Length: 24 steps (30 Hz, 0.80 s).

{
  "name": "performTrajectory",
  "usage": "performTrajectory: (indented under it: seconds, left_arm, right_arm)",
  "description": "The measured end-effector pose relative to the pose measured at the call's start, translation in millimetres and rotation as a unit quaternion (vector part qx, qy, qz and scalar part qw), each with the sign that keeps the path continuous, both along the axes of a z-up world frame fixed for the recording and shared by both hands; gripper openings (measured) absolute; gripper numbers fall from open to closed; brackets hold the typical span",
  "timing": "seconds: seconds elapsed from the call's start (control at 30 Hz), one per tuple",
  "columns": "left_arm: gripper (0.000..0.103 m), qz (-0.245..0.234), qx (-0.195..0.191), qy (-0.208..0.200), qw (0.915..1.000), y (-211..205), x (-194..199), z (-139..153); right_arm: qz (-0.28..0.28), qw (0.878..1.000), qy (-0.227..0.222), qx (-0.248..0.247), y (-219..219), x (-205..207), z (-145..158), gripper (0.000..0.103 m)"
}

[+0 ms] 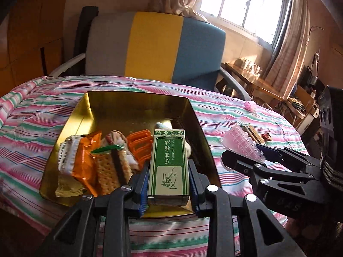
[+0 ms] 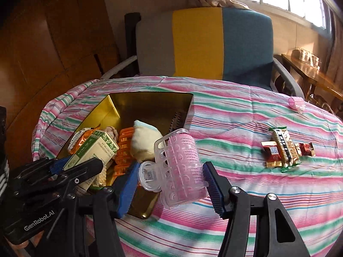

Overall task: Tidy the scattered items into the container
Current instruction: 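Carry the tea box with left tool while right tool carries the roller to the tray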

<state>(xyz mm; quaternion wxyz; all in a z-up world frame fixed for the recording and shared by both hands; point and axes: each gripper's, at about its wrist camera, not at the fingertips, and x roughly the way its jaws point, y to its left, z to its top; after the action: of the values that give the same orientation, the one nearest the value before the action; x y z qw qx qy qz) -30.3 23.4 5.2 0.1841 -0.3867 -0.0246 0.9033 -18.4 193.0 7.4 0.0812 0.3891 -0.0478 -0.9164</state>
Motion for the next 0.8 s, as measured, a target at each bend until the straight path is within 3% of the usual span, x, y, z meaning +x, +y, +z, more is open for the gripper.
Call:
performTrajectory:
  seconds: [0.33,0.8]
  left_arm:
    - [0.031,0.055,-0.015,-0.007,0.9984,-48.0,-27.6,-6.6]
    - [0.031,0.071,-0.034,-0.033,0.9964,-45.4,-72.8,-32.5]
  right_arm:
    - [0.030,1.000,-0.011,-0.002,-41.0,-29.3,-3.8,0.061]
    - [0.031,0.999,-0.037,0.025,-70.0,-75.6,-20.7,0.061]
